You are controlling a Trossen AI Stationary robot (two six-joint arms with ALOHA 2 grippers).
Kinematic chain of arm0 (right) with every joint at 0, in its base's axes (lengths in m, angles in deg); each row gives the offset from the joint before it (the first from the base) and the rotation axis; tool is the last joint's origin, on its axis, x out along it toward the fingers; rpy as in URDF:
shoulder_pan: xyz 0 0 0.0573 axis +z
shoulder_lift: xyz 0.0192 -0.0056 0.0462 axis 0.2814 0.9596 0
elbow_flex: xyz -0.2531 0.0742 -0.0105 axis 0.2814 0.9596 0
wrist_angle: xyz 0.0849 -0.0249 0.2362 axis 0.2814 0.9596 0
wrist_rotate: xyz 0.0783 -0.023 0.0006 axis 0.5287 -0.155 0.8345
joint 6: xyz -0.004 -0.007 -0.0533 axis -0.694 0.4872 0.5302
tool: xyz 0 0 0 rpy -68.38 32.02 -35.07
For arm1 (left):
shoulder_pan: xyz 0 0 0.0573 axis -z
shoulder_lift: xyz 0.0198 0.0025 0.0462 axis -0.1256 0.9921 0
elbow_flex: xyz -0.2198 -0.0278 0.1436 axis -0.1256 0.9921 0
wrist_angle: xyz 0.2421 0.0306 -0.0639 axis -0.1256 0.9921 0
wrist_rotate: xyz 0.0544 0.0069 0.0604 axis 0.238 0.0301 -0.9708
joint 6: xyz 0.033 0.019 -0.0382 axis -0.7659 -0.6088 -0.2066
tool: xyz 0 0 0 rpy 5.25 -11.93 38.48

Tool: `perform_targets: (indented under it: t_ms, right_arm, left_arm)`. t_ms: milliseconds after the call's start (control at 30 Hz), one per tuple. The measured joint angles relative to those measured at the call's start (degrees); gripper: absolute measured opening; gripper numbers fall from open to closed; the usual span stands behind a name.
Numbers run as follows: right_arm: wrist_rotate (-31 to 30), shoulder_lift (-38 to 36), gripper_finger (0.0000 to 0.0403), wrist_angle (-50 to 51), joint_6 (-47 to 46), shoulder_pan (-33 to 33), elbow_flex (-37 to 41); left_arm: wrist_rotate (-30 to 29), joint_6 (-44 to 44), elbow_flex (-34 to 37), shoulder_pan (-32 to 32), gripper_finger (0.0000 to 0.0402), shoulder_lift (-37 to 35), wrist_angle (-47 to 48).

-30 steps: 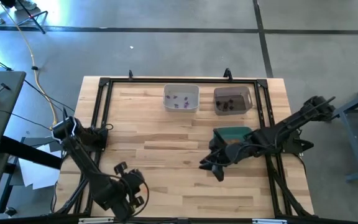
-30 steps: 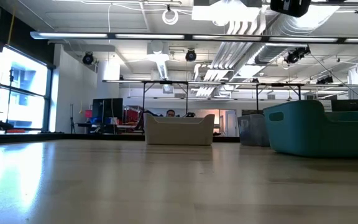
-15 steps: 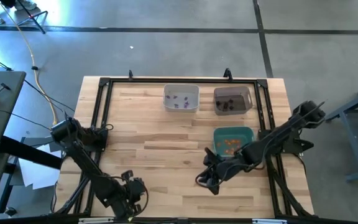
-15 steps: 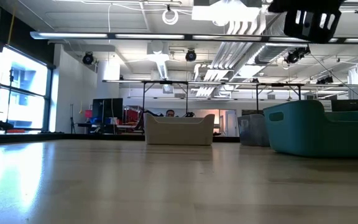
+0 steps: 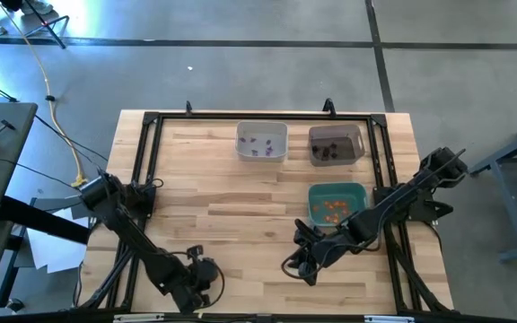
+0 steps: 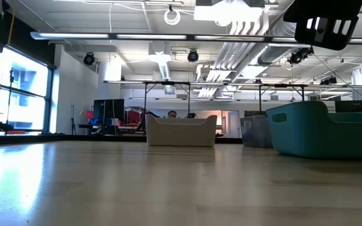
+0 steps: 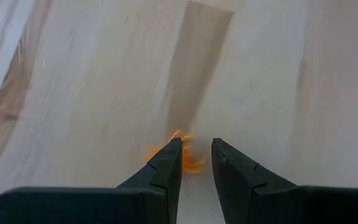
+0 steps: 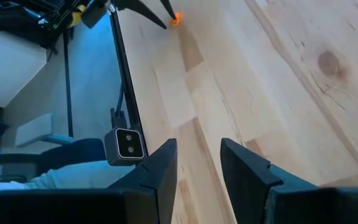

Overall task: Sort Halloween decoration
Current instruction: Put the orange spider toy into the green bin

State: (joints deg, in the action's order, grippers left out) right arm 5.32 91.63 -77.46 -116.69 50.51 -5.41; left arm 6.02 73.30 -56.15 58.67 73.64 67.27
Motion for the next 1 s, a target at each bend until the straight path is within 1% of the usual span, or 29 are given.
perform_targets:
  t_ms: [333, 533, 633, 733, 800, 900, 1000]
  right_arm:
    - [0.0, 0.0, 0.0116, 0.0, 0.4, 0.0, 0.0]
    - [0.0, 0.0, 0.0116, 0.0, 0.4, 0.0, 0.0]
    - [0.0, 0.0, 0.0116, 0.0, 0.5, 0.0, 0.0]
    - [-0.1, 0.0, 0.0116, 0.0, 0.5, 0.0, 0.0]
    - [-0.1, 0.0, 0.0116, 0.0, 0.5, 0.0, 0.0]
    - [-0.1, 0.0, 0.0116, 0.0, 0.5, 0.0, 0.0]
    - [-0.1, 0.0, 0.0116, 0.0, 0.9, 0.0, 0.0]
  left_arm:
    - [-2.4, -3.2, -0.5, -0.4, 0.0076, 5.6, 0.9]
    - [-2.5, -3.1, -0.6, -0.3, 0.0076, 6.0, 1.4]
    - [-2.6, -2.9, -0.6, -0.3, 0.0065, 6.0, 1.7]
    - [-2.5, -0.3, -0.6, -0.4, 0.0031, 6.0, 2.1]
    - [-2.7, 3.8, -0.7, -0.4, 0.0009, 6.0, 2.6]
    - [-2.7, 8.6, -1.7, -0.5, 0.0004, 6.2, 3.5]
    - [-3.0, 10.7, -4.0, -0.5, 0.0001, 6.4, 4.0]
